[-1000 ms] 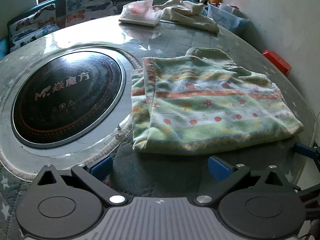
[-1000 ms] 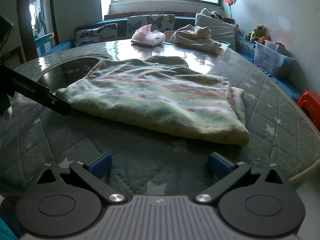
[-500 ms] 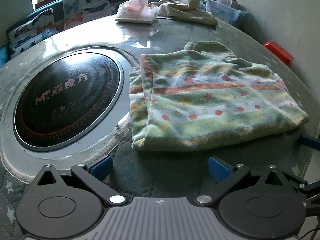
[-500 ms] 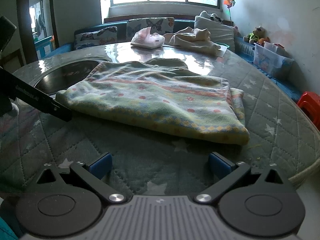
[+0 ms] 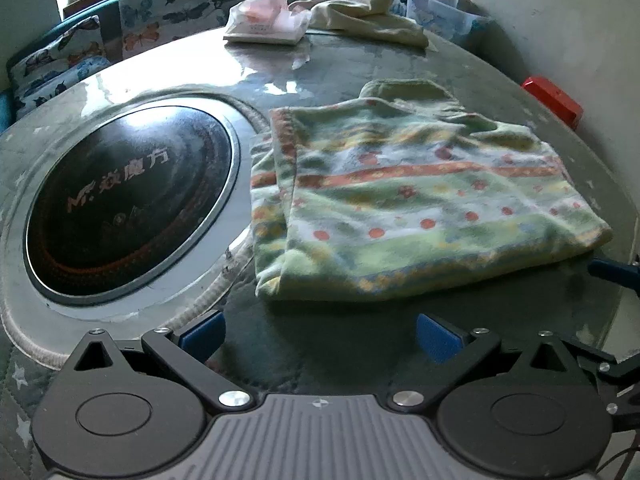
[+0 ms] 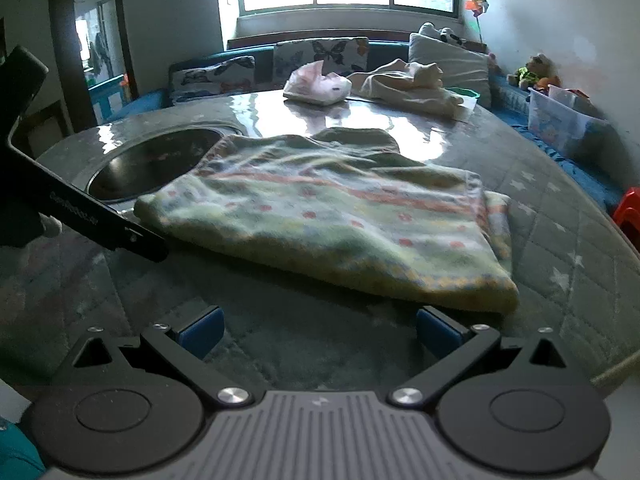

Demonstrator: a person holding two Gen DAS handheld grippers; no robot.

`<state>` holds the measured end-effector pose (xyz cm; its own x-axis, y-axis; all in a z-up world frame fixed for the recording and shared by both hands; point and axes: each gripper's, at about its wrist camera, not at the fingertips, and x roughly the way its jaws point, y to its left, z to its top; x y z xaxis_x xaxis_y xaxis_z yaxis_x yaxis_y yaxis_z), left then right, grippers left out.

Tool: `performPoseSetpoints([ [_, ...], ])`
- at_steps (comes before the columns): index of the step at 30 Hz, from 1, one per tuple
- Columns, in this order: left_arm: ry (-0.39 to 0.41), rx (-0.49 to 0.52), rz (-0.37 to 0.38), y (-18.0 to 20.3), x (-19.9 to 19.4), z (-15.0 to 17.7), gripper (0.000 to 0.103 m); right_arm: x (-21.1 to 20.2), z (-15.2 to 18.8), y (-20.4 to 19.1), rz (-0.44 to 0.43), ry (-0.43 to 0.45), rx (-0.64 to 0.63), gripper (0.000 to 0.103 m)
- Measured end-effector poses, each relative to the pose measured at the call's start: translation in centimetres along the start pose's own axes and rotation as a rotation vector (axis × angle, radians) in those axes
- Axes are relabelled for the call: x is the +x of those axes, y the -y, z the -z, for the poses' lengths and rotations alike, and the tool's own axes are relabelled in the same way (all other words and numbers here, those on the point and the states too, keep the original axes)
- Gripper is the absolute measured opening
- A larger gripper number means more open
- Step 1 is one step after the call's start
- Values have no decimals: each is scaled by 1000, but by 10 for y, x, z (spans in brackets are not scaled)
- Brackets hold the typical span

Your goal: Fold clothes

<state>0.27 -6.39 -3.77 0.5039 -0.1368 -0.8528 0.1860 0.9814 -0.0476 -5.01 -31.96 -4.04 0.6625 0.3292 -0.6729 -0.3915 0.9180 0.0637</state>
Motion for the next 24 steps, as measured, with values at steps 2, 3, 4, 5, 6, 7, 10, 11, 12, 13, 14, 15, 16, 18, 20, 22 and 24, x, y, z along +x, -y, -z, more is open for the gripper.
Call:
performPoseSetpoints([
  [2, 9, 7, -7, 1, -2, -1, 103, -1, -4, -1, -12, 10, 0, 103],
  [3, 12, 9, -8, 1, -3, -1, 103, -1, -7, -1, -15, 13, -4, 103],
  [4, 14, 8, -8, 1, -4, -2, 103, 0, -9, -2, -18, 18, -8, 103],
  [5, 17, 9, -7, 1, -5, -3, 103, 0, -11, -2, -20, 23, -12, 103],
  [6, 21, 9, -6, 1, -6, -3, 103, 0, -13, -3, -23, 26, -16, 103],
  [7, 24, 9, -5, 0, -6, -4, 103, 1, -15, -3, -26, 27, -16, 103],
  [10, 31, 9, -6, 0, -8, -6, 103, 2, -20, -3, -40, 27, -13, 103],
  [11, 34, 9, -6, -1, -9, -7, 103, 3, -21, -3, -44, 26, -10, 103],
  [12, 38, 8, -2, 0, -10, -8, 103, 4, -21, -4, -44, 26, -10, 103],
  [13, 42, 8, 1, 0, -10, -9, 103, 4, -21, -4, -42, 26, -9, 103],
  [14, 46, 7, 5, 1, -11, -10, 103, 5, -21, -5, -40, 27, -8, 103],
  [15, 52, 7, 10, 2, -12, -11, 103, 5, -21, -5, -40, 30, -4, 103],
  [16, 55, 7, 16, 4, -12, -12, 103, 5, -22, -4, -38, 36, 1, 103],
  [18, 61, 11, 25, 7, -12, -15, 103, 5, -22, -4, -35, 48, 12, 103],
  [20, 66, 15, 31, 10, -12, -17, 103, 4, -24, -3, -39, 56, 19, 103],
  [22, 68, 17, 34, 14, -11, -19, 103, 3, -25, -2, -39, 62, 25, 103],
  [24, 70, 21, 37, 17, -11, -21, 103, 4, -25, -1, -36, 66, 31, 103],
])
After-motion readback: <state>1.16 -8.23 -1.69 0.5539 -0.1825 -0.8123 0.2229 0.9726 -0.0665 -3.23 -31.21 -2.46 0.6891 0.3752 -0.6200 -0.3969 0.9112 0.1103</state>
